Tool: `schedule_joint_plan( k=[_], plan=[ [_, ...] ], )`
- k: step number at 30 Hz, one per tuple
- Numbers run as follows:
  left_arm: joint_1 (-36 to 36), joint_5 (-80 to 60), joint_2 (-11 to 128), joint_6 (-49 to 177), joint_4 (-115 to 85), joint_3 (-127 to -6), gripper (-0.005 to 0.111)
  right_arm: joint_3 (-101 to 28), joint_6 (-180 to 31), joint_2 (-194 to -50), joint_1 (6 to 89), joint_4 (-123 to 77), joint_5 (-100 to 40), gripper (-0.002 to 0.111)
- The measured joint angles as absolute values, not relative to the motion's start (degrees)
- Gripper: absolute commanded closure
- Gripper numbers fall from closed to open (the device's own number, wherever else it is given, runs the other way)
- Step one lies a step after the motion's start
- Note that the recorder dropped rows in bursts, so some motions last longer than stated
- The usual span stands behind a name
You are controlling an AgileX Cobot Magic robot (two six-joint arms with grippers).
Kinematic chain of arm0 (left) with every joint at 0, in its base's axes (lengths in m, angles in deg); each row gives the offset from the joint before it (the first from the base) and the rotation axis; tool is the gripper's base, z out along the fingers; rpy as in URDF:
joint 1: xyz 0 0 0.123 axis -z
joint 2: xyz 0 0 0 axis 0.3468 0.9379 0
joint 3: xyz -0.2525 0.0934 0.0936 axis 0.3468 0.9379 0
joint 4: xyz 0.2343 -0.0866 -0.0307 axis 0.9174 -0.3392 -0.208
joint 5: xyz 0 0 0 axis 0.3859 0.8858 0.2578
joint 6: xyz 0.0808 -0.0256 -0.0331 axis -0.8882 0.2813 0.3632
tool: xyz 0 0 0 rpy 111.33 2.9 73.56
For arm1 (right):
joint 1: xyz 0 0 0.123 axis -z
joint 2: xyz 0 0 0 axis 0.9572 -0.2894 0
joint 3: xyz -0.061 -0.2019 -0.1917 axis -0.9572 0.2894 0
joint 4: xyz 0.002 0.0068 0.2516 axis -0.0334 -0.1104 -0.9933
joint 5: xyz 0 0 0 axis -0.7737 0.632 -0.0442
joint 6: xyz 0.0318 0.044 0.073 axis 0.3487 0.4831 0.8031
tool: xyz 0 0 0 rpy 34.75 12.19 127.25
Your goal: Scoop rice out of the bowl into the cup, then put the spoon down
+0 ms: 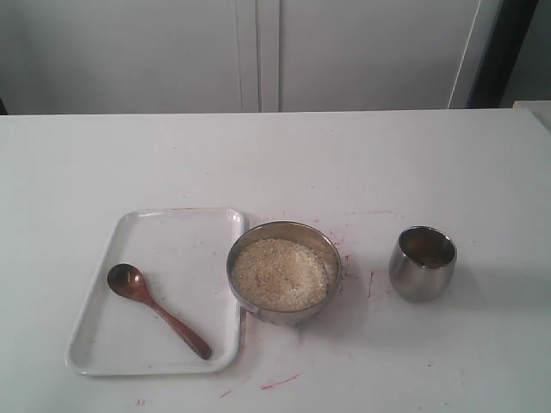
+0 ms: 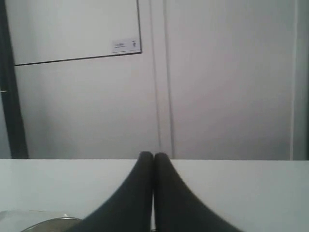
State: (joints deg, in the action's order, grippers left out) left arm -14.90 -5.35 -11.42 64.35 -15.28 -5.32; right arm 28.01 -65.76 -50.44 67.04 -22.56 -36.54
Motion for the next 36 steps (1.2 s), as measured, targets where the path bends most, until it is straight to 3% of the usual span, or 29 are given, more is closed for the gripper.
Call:
schedule_joint_plan(
  k=[15, 20, 29, 36],
  plan=[
    [-14.90, -5.35, -11.42, 64.35, -15.28, -5.32, 0.092, 28.01, -65.65, -50.44, 82.16, -22.56, -12.57, 0.108],
    [-14.90, -5.35, -11.42, 64.35, -15.28, -5.32, 0.092, 28.01, -65.65, -50.44, 84.57, -18.88, -10.62, 0.108],
    [-14.90, -5.35, -11.42, 64.35, -15.28, -5.32, 0.092, 28.01, -65.65, -50.44, 84.86, -13.50, -10.39, 0.108],
    [-14.90, -5.35, -11.42, 64.35, -15.28, -5.32, 0.092, 28.01, -65.65, -50.44, 80.45, -13.42, -10.30, 0.108]
  ],
)
